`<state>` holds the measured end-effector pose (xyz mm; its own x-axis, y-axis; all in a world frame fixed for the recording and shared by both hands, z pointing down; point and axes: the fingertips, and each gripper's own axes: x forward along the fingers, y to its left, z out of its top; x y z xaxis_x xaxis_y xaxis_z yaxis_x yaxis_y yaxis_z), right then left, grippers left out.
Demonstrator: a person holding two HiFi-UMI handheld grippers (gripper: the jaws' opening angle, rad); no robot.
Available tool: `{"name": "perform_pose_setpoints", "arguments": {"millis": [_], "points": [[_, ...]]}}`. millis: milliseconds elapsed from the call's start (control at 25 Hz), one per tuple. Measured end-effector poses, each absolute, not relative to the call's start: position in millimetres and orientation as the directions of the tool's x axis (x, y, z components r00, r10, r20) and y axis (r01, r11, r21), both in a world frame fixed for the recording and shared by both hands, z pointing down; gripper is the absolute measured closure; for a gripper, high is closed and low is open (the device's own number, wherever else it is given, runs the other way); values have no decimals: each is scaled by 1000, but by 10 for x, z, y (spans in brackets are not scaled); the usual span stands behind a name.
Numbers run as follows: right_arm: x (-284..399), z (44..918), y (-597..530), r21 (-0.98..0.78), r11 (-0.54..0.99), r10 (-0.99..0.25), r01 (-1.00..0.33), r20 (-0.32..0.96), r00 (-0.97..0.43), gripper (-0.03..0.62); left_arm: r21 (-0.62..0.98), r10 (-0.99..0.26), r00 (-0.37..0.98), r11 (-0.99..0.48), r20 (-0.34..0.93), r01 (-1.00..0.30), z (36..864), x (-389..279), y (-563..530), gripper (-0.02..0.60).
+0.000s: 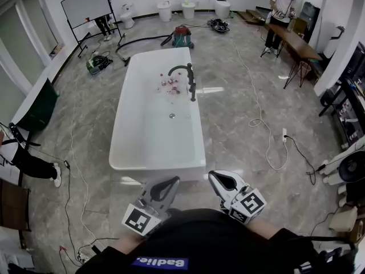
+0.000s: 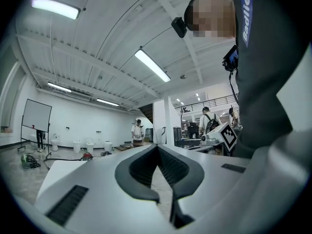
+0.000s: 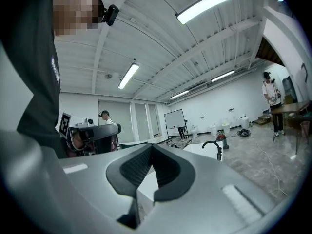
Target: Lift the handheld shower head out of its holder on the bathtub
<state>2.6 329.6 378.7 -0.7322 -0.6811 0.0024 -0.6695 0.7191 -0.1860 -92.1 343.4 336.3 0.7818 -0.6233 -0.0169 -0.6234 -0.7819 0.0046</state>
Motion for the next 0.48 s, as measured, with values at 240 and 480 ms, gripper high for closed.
{"name": "perform_pose_setpoints", "arguments": {"millis": [240, 480], "points": [[192, 3892, 3233, -197, 728, -666, -657, 25, -746, 592, -31, -659, 753, -752, -5, -658, 3320, -843, 3320, 577], [181, 3946, 2865, -191, 731, -665, -656, 21, -747, 592, -58, -669, 742, -740, -40, -670, 3210, -930, 2833, 577]]}}
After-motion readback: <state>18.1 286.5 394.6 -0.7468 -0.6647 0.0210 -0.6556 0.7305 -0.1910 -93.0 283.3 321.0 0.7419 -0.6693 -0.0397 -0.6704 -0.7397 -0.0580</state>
